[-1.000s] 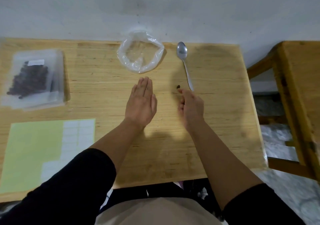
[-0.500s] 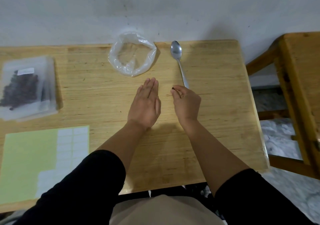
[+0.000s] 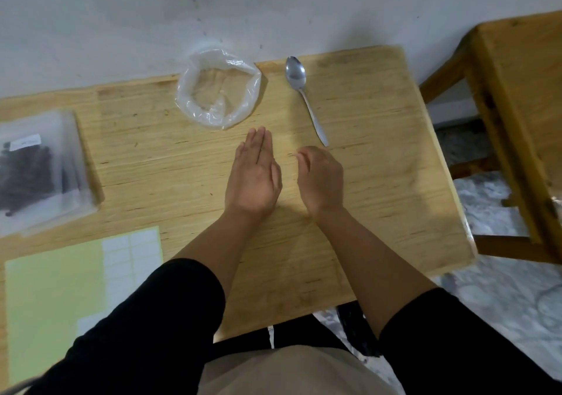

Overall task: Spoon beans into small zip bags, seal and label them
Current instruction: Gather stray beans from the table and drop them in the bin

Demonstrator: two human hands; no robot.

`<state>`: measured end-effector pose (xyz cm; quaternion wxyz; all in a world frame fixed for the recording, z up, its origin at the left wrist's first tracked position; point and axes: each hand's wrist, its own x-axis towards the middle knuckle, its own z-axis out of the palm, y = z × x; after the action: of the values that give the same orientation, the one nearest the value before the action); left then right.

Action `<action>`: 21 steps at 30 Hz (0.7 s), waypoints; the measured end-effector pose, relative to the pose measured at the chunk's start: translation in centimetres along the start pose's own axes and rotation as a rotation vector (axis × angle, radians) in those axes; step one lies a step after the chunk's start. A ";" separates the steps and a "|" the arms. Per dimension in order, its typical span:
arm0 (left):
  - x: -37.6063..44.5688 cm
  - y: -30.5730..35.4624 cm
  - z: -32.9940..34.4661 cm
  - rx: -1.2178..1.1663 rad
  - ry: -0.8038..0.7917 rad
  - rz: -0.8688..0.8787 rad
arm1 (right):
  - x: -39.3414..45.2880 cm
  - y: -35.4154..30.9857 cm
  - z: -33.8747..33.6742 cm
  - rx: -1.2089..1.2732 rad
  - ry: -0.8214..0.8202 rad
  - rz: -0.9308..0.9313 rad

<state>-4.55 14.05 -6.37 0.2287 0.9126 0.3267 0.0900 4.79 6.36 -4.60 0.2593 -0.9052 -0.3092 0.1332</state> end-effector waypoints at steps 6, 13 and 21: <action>-0.3 -0.3 0.2 0.040 -0.030 0.040 | -3.7 -0.4 -0.2 0.164 0.165 0.135; -2.9 1.0 1.0 0.012 -0.161 0.217 | -9.8 1.3 -1.4 0.253 0.340 0.348; -7.1 8.6 4.3 0.138 -0.379 0.564 | -15.9 5.9 -4.6 0.303 0.579 0.553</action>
<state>-3.88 2.17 -6.14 0.1895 0.9807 0.0187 -0.0438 -2.71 -9.43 -2.74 0.4199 -0.9058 0.0536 -0.0181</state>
